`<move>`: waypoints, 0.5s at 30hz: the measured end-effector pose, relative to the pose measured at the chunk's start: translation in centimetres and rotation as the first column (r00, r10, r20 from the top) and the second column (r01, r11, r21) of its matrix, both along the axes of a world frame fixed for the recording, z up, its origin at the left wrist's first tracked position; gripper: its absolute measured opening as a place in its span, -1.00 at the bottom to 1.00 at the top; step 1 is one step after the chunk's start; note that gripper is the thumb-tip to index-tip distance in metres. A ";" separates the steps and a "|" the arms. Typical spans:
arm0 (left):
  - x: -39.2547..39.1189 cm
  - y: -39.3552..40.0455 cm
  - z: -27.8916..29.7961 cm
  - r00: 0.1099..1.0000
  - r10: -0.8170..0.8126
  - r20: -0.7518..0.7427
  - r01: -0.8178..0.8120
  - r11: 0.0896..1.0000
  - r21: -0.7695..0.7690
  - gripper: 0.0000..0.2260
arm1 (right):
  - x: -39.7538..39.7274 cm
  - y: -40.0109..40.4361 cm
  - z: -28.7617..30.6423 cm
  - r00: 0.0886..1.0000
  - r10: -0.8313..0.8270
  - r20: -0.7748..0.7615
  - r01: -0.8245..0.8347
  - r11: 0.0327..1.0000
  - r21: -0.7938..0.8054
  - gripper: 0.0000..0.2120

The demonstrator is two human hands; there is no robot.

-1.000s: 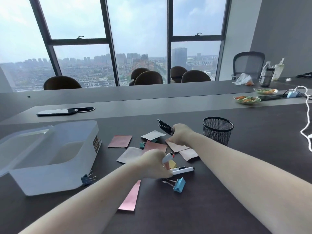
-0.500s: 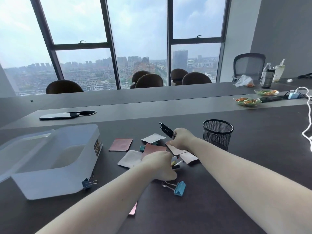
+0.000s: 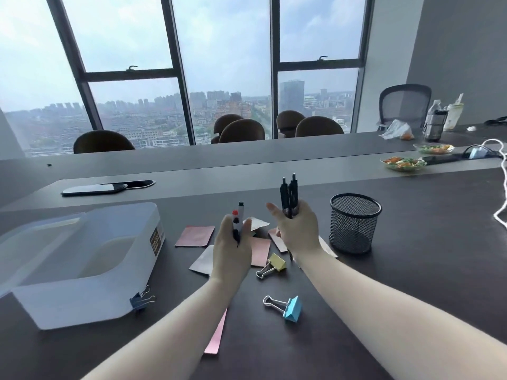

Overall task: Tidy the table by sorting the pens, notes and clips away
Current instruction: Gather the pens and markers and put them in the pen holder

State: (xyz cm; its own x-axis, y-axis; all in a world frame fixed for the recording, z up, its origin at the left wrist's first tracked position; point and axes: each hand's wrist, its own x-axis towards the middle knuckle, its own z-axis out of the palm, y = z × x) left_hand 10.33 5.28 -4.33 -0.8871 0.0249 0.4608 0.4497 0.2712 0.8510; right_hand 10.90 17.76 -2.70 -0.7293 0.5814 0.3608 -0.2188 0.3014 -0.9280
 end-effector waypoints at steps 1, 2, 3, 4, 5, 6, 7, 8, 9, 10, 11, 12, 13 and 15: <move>0.0 0.1 -0.4 1.000 0.004 0.030 -0.005 0.999 0.032 -0.80 | 0.2 -0.3 -0.3 1.000 0.001 -0.011 -0.001 1.000 -0.010 -0.59; 0.0 0.1 -0.8 0.999 0.008 0.054 -0.011 0.999 0.046 -0.80 | 0.3 -0.6 -0.6 1.000 0.005 -0.017 -0.005 1.000 -0.015 -0.61; 0.0 0.2 -1.2 0.998 0.011 0.063 -0.014 0.998 0.054 -0.79 | 0.4 -0.8 -0.7 1.000 0.006 -0.022 -0.006 1.000 -0.016 -0.62; 0.1 0.3 -1.5 0.998 0.016 0.062 -0.019 0.998 0.055 -0.77 | 0.4 -0.9 -0.9 1.000 -0.003 -0.027 0.003 1.000 -0.006 -0.63; 0.1 0.4 -1.7 0.998 0.022 0.057 -0.025 0.998 0.051 -0.75 | 0.4 -1.0 -1.1 0.999 -0.018 -0.028 0.019 1.000 0.017 -0.64; 0.1 0.6 -1.9 0.998 0.021 0.057 -0.024 0.999 0.044 -0.73 | 0.4 -0.9 -1.2 0.999 -0.032 -0.018 0.033 0.998 0.046 -0.66; 0.0 0.7 -2.0 0.998 0.011 0.062 -0.013 0.999 0.033 -0.71 | 0.4 -0.9 -1.4 0.999 -0.040 -0.010 0.040 0.997 0.073 -0.68; -0.1 0.8 -2.1 0.997 0.000 0.073 -0.001 1.000 0.017 -0.69 | 0.5 -0.8 -1.5 0.999 -0.042 -0.003 0.042 0.995 0.092 -0.71; -0.2 0.8 -2.1 0.996 -0.005 0.086 0.005 1.000 -0.005 -0.69 | 0.6 -0.7 -1.7 0.999 -0.043 0.003 0.042 0.994 0.103 -0.73; -0.3 0.9 -2.1 0.996 -0.005 0.092 0.007 1.000 -0.020 -0.69 | 0.7 -0.7 -1.8 0.999 -0.045 0.006 0.044 0.993 0.110 -0.76; -0.4 0.9 -2.2 0.995 -0.004 0.098 0.006 1.000 -0.021 -0.69 | 0.9 -0.7 -1.9 0.999 -0.046 0.005 0.045 0.993 0.113 -0.78; -0.4 1.0 -2.2 0.994 -0.005 0.105 0.006 1.000 -0.012 -0.68 | 0.9 -0.7 -2.0 0.999 -0.047 -0.004 0.047 0.993 0.110 -0.80; -0.4 1.1 -2.1 0.994 -0.001 0.110 0.001 1.000 -0.004 -0.67 | 1.0 -0.8 -1.9 0.999 -0.042 -0.017 0.043 0.993 0.105 -0.81; -0.2 1.2 -1.8 0.994 0.032 0.107 -0.031 0.999 -0.013 -0.62 | 1.0 -1.0 -1.7 0.999 -0.013 -0.041 0.017 0.995 0.103 -0.78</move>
